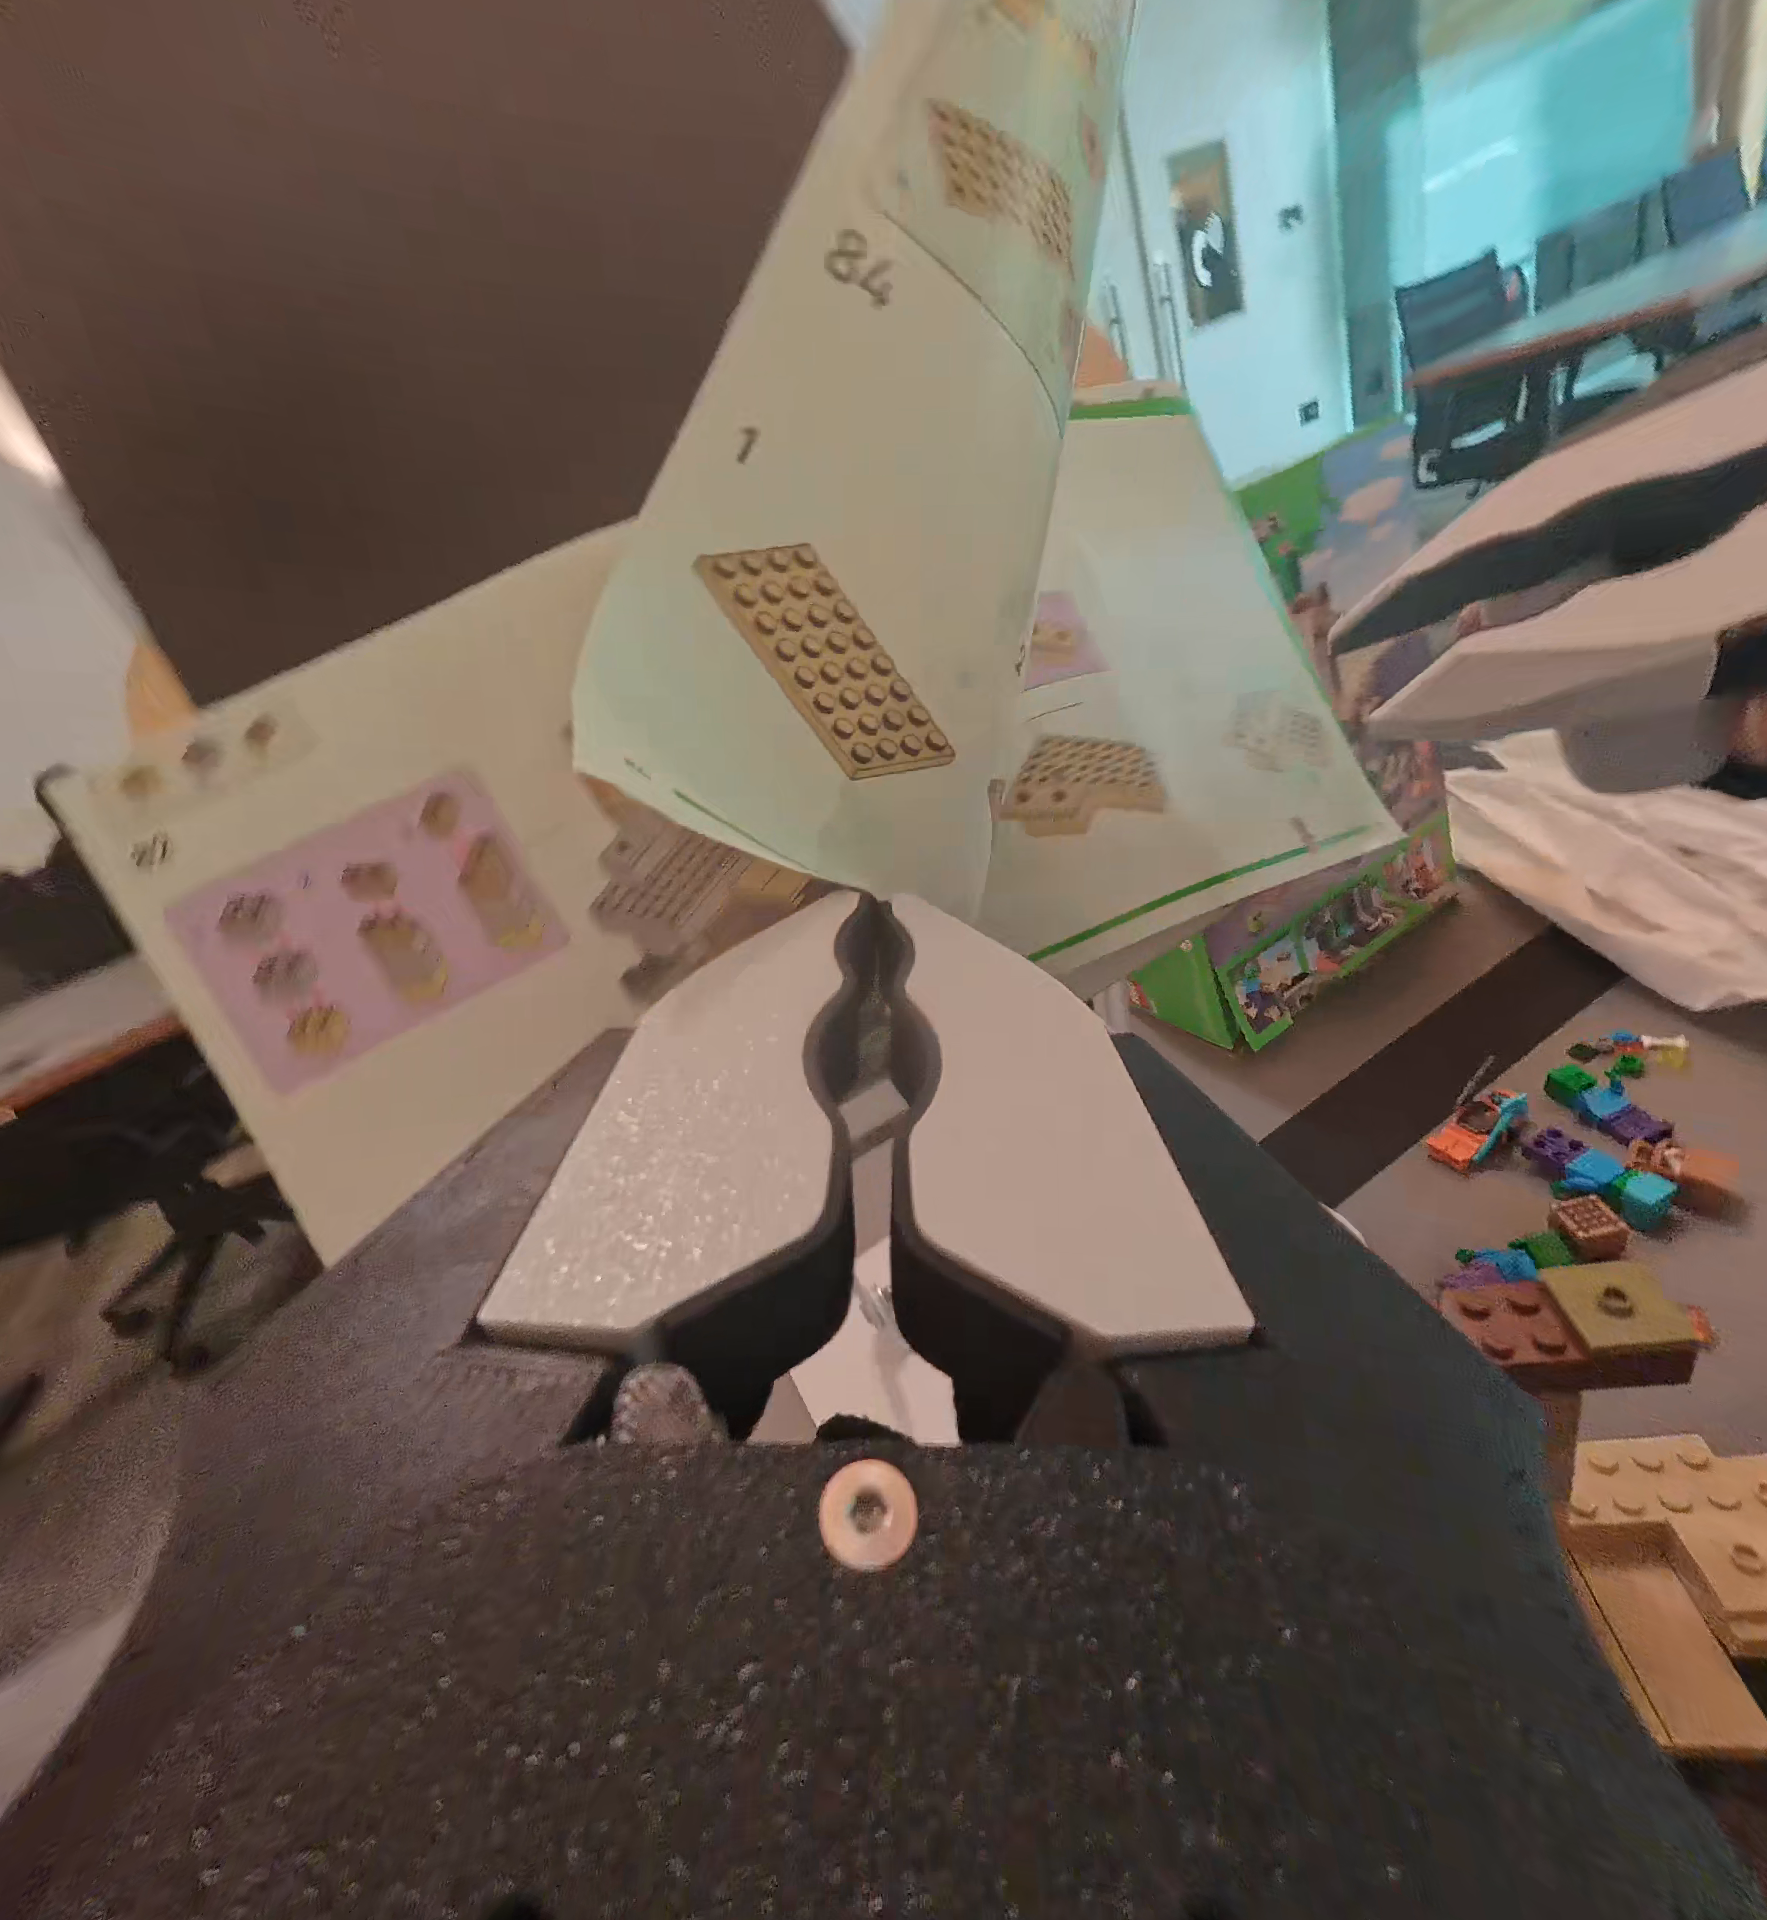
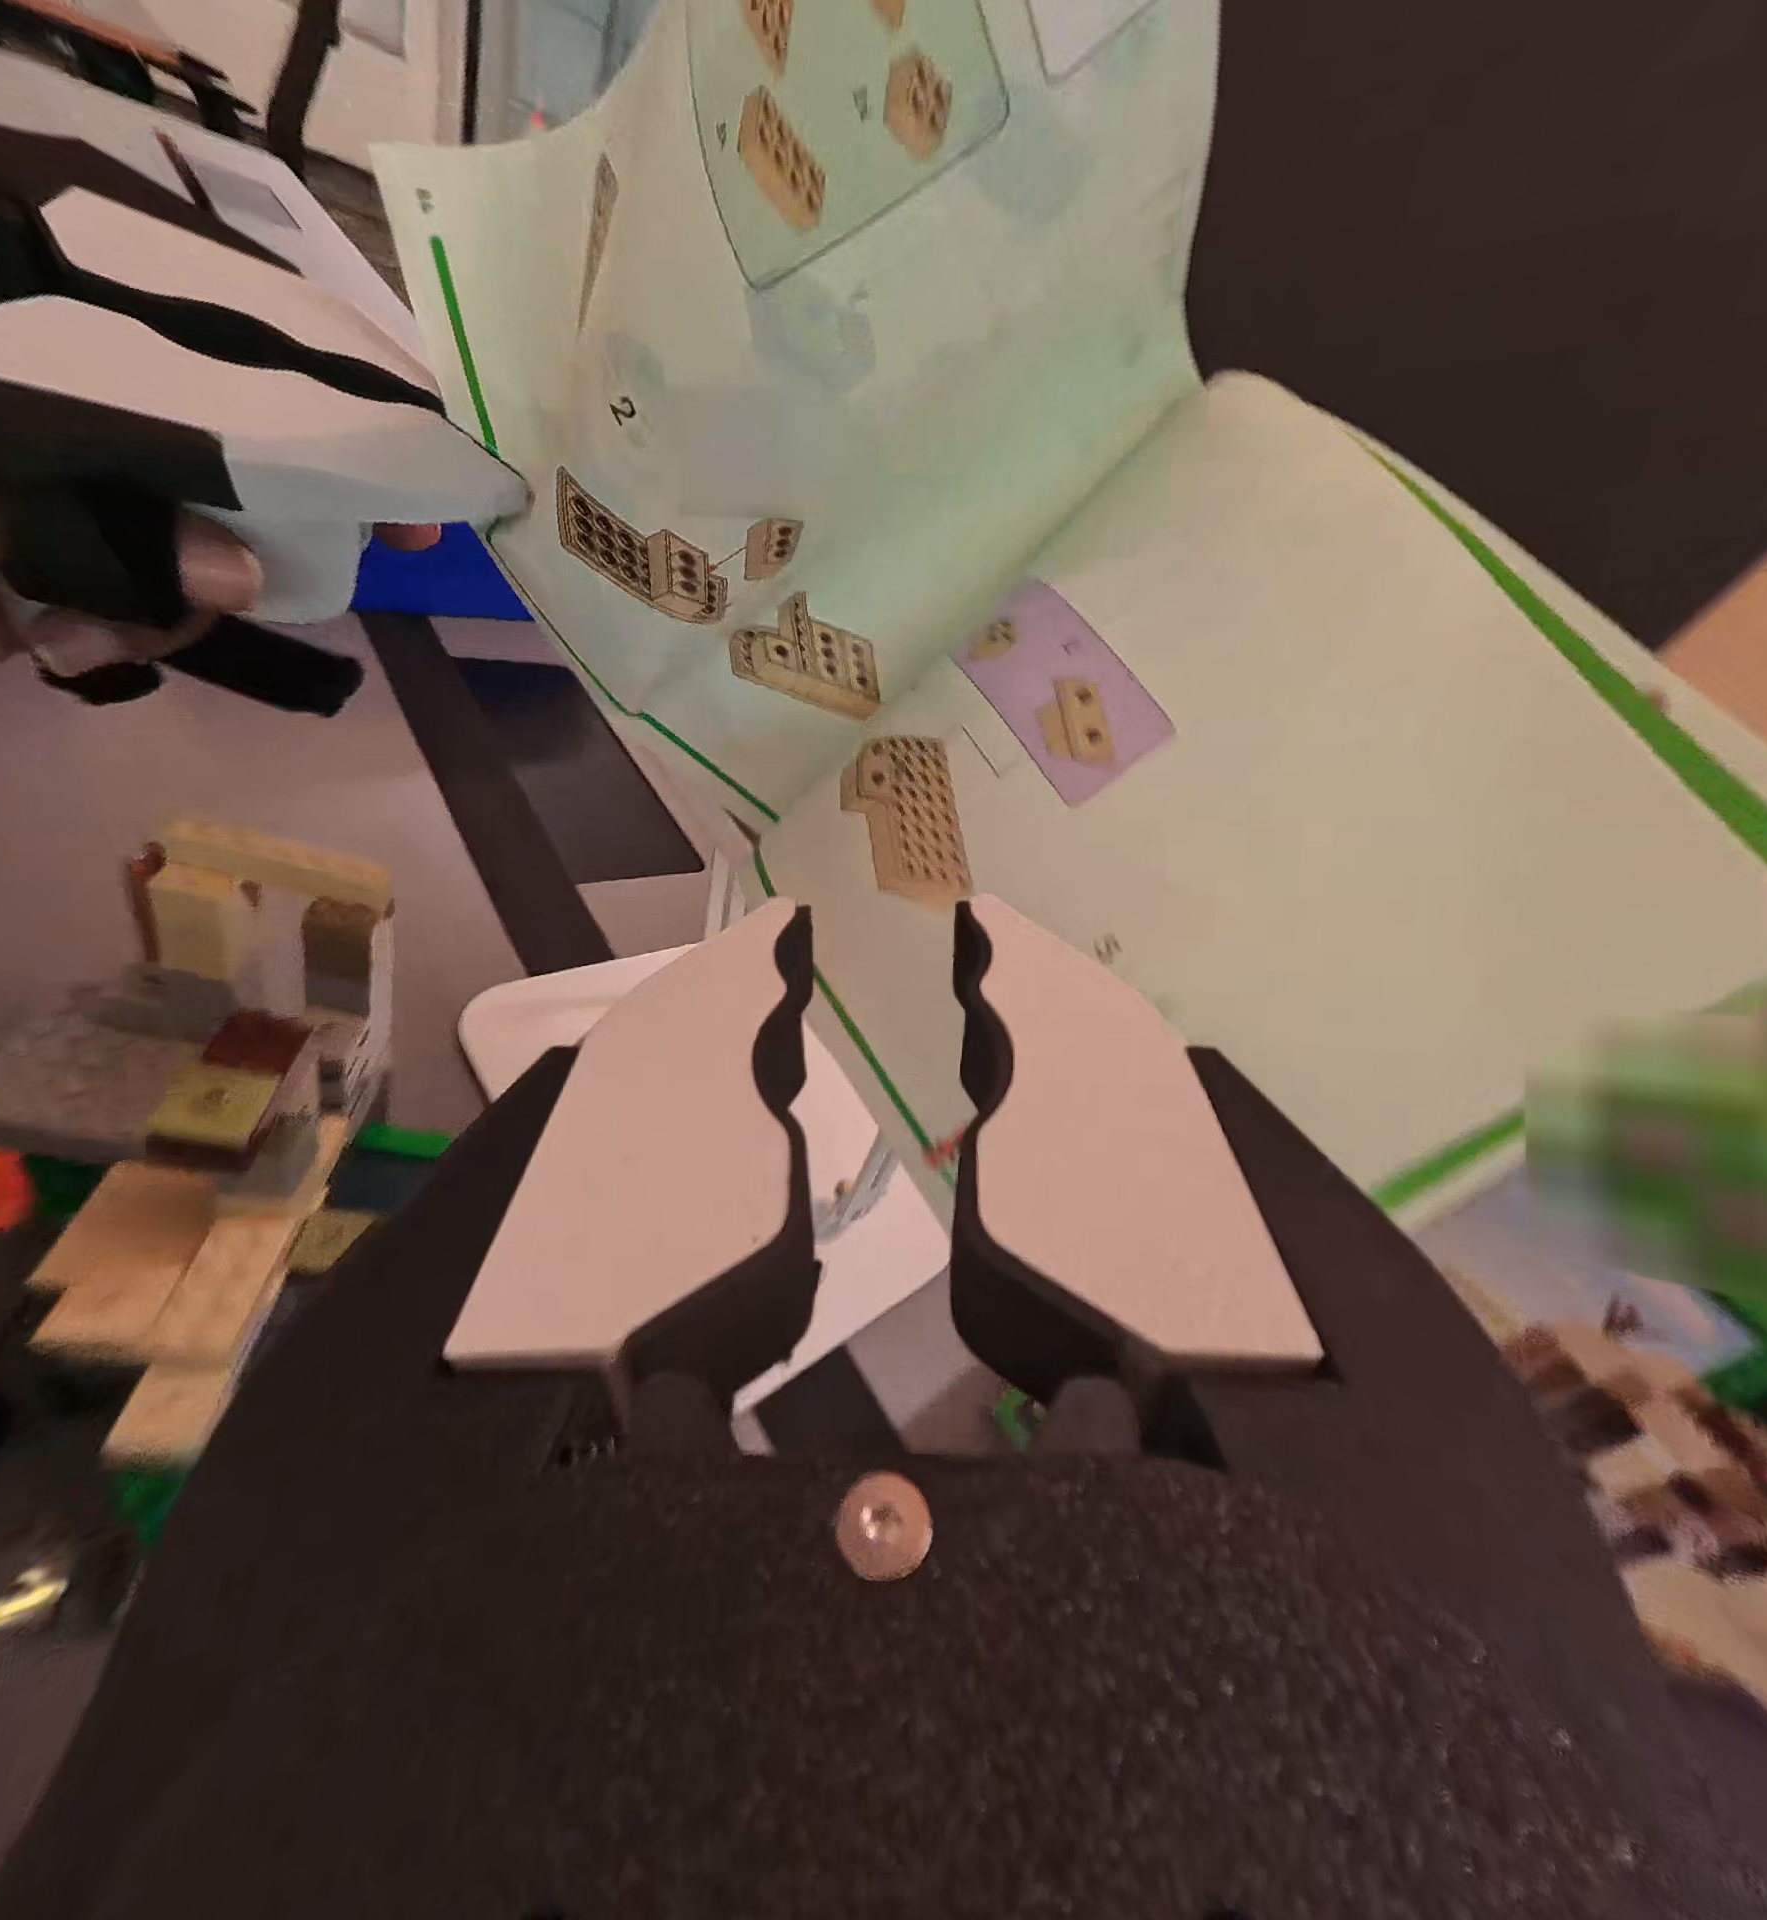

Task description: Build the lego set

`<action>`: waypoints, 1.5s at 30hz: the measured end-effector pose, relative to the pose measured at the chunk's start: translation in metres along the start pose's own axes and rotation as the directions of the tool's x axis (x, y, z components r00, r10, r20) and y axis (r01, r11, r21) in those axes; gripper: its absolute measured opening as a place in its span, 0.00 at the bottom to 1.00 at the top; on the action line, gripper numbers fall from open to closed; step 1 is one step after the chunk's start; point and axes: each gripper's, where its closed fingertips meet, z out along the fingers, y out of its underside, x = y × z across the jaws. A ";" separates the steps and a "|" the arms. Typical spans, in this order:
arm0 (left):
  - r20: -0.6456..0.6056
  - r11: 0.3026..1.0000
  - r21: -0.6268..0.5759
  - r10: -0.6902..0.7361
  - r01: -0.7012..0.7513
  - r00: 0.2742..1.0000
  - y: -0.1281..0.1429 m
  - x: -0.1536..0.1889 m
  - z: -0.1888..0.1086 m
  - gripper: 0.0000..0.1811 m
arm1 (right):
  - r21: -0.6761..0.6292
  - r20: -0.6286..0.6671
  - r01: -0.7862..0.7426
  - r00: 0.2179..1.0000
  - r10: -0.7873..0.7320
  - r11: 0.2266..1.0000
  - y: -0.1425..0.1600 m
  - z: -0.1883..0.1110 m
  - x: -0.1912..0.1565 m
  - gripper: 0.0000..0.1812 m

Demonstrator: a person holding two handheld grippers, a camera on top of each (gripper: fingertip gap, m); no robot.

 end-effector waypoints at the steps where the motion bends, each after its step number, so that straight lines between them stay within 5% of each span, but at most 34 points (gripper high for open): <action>1: 0.011 0.999 -0.005 -0.044 0.044 0.999 0.006 -0.007 -0.002 0.00 | 0.003 -0.012 0.039 0.999 -0.039 0.999 -0.006 0.011 -0.006 0.14; 8: 0.070 0.973 -0.015 -0.230 0.232 0.971 0.033 -0.038 -0.007 0.00 | -0.054 0.003 0.176 0.984 -0.176 0.983 -0.040 0.082 -0.039 0.12; 14: 0.083 0.957 -0.003 -0.289 0.290 0.954 0.043 -0.045 -0.011 0.00 | -0.071 0.018 0.190 0.982 -0.189 0.979 -0.054 0.111 -0.052 0.09; 45: 0.079 0.920 0.026 -0.393 0.392 0.916 0.066 -0.042 -0.008 0.00 | -0.386 -0.056 0.159 0.979 -0.195 0.909 0.022 0.123 -0.021 0.06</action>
